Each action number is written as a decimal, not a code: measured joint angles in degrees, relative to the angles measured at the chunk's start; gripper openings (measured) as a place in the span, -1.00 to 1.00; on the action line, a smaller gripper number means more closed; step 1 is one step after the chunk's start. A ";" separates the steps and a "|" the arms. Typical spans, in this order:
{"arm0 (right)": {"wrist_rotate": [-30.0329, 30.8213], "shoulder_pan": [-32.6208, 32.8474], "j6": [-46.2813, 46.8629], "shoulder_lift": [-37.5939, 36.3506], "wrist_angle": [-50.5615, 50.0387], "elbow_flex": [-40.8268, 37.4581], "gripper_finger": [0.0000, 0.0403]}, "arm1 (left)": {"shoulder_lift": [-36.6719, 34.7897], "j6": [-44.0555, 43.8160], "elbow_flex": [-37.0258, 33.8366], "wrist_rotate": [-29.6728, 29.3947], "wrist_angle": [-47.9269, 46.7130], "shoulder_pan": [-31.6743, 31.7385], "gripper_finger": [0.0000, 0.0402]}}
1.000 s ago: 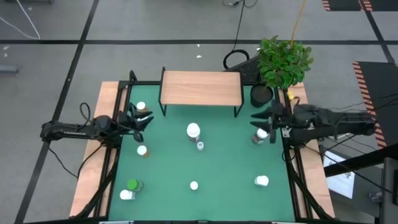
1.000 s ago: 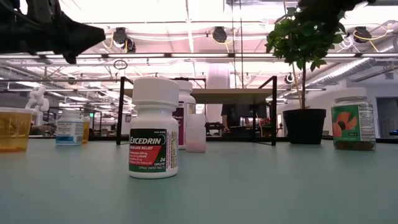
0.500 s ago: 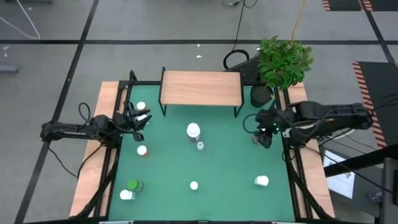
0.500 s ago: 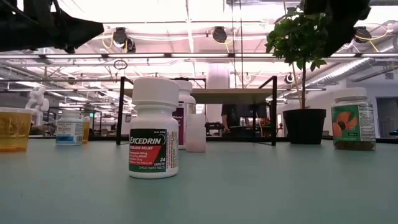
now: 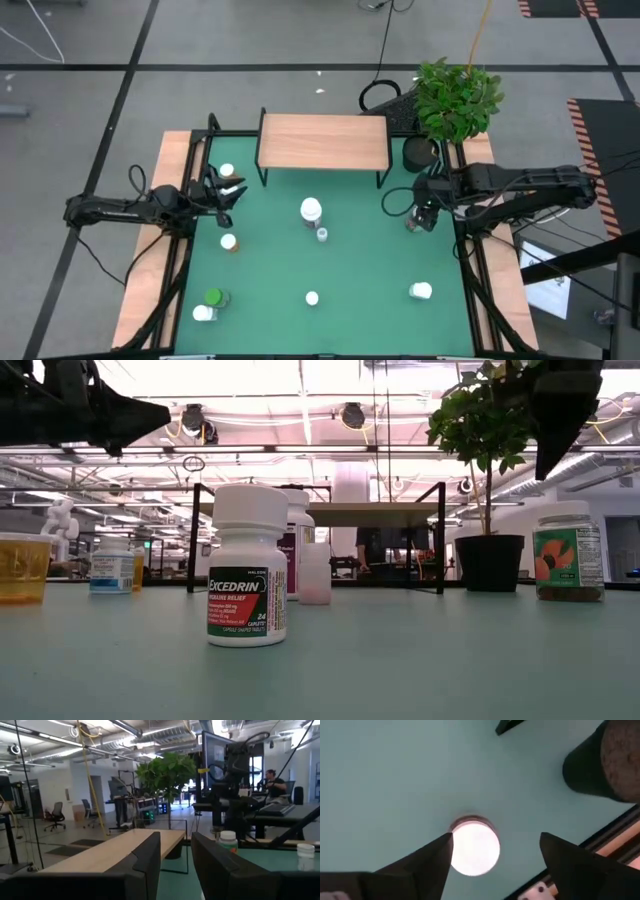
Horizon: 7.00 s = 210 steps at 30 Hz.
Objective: Pick and place medicine bottles onto shelf by color
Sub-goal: Put the big transparent pill bottle on the shelf, then put the big white pill bottle on the shelf
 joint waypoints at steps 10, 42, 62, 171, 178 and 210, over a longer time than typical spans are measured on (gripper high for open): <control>-4.80 -0.21 2.15 -0.03 4.90 -8.61 0.47 | 0.00 -2.06 0.00 -1.85 -5.34 0.00 -0.44; -6.54 -2.92 -26.74 30.02 -0.85 40.81 0.08 | -0.04 4.72 0.00 -6.57 -7.75 0.05 -0.44; -11.24 -43.71 -55.89 47.61 -4.63 67.57 0.08 | 0.15 2.51 0.04 -7.12 -11.96 0.21 -0.44; -6.73 -2.76 -28.71 43.30 90.33 2.99 0.52 | 0.17 8.74 0.02 -6.47 -9.13 0.73 -0.44; -9.75 -4.06 -29.11 43.30 89.18 2.99 0.22 | 0.17 8.72 0.02 -6.45 -9.13 0.75 -0.44; -0.86 -27.28 -40.13 8.07 54.92 3.08 0.14 | 0.17 8.82 0.00 -6.45 -8.84 0.74 -0.44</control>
